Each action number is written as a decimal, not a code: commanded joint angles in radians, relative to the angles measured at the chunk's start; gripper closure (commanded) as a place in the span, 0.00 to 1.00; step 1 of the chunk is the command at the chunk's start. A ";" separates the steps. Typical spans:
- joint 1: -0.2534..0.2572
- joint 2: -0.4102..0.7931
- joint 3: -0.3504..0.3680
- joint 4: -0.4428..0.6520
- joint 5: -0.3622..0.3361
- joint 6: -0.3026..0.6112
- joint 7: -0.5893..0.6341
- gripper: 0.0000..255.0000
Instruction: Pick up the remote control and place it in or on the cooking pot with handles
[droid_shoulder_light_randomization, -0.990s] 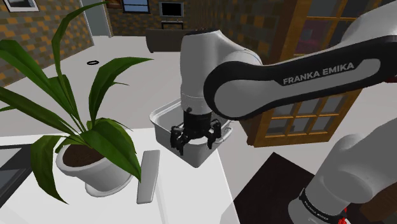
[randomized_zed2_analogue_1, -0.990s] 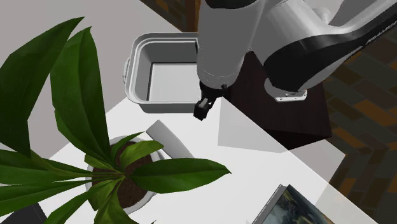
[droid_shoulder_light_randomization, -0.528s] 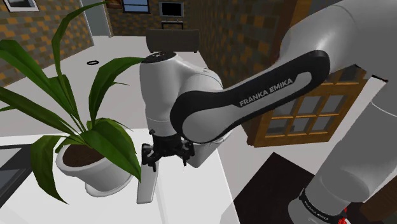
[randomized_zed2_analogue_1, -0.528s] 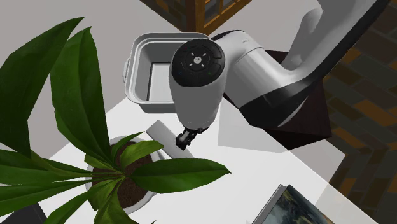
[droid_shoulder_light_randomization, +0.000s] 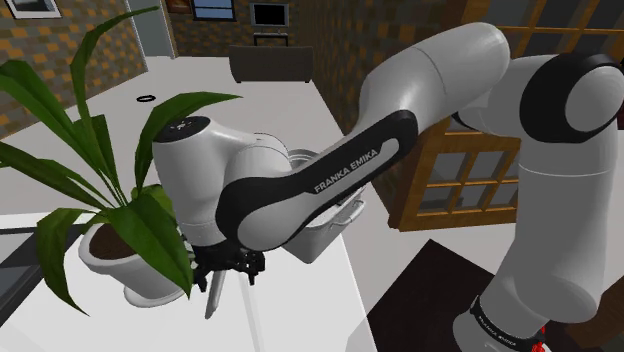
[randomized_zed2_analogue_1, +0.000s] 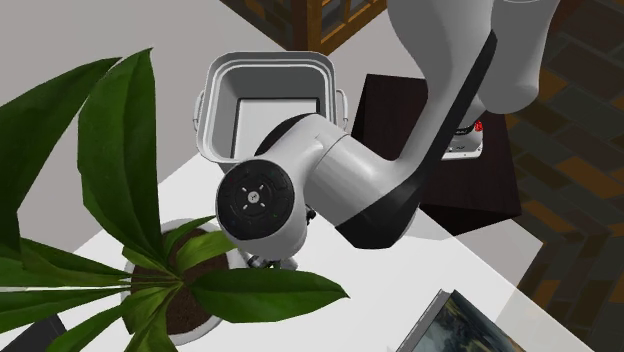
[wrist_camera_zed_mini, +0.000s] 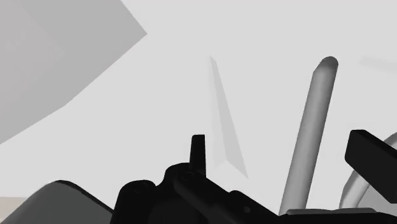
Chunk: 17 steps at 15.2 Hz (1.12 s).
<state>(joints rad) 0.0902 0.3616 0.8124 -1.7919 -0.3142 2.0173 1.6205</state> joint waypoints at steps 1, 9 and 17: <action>0.012 0.024 -0.011 0.001 -0.019 0.014 0.017 0.00; 0.022 0.058 -0.029 -0.034 -0.051 0.073 0.038 0.00; 0.021 0.057 -0.029 -0.036 -0.050 0.073 0.037 1.00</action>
<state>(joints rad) 0.1112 0.4175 0.7849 -1.8271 -0.3642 2.0909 1.6576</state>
